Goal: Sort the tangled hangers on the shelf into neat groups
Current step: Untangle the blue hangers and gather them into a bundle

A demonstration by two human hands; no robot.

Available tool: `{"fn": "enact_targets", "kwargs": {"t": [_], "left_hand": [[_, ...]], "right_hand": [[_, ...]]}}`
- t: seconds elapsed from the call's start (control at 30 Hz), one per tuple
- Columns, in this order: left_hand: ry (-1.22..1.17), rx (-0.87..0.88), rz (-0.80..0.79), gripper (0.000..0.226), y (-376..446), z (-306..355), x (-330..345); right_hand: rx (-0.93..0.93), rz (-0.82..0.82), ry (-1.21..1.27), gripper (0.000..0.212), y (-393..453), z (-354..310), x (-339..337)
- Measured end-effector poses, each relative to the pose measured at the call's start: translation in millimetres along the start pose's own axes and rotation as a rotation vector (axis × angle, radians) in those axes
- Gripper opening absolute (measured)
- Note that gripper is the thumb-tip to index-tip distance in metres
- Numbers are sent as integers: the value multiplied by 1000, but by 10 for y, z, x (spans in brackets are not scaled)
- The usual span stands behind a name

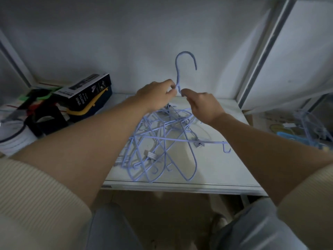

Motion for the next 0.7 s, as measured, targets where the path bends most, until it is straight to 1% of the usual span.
{"fn": "enact_targets", "kwargs": {"t": [0.07, 0.1, 0.17, 0.23, 0.33, 0.43, 0.5, 0.57, 0.63, 0.7], "left_hand": [[-210, -8, -58, 27, -33, 36, 76], [-285, -14, -58, 26, -40, 47, 73], [-388, -35, -47, 27, -59, 45, 54], [-482, -56, -69, 27, -80, 41, 84], [-603, -96, -54, 20, -135, 30, 70], [-752, -131, -78, 17, -183, 39, 58], [-792, -164, -21, 21, -194, -17, -18], [-813, -207, 92, 28, -199, -163, -143], [-774, -255, 193, 31, -212, -363, -265], [-711, -307, 251, 30, -244, -561, -346]], "right_hand": [[-51, 12, -19, 36, -21, -78, -32], [-67, 13, -22, 36, -28, -101, -31], [-82, 38, 9, 36, -34, -145, -57], [-69, 86, 37, 32, -11, -168, -96], [69, 125, 27, 27, 71, -113, -135], [208, 96, 96, 36, 132, -58, -124], [245, 42, 143, 43, 147, -43, -71], [274, -28, 159, 44, 131, -8, 17], [302, -90, 177, 42, 93, 33, 129], [332, -165, 195, 39, 46, 79, 298]]}}
Point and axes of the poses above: each hand's wrist, its own y-axis towards the middle knuckle, its own x-axis out of the palm, z = x × y, the point moved 10 cm from there along y, towards the middle knuckle, and after that the axes turned 12 degrees about -y, right-handed, at the moved point
